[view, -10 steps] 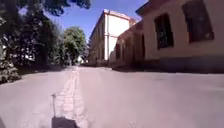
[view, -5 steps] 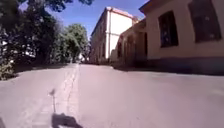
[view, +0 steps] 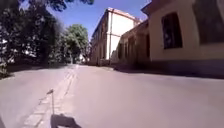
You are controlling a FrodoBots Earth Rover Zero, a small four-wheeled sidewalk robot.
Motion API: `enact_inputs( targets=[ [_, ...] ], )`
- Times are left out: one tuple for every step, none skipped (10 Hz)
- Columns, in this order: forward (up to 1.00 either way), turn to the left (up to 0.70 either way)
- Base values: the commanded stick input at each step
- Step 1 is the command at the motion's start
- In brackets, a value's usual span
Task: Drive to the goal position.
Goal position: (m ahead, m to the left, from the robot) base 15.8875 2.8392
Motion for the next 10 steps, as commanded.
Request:
enact_inputs(
  targets=[
    [0.70,0.14],
    [0.70,0.14],
    [0.70,0.14],
    [0.70,0.14],
    [0.70,0.14],
    [0.70,0.14],
    [0.70,0.14],
    [0.70,0.14],
    [0.70,0.14],
    [0.70,0.14]
  ],
)
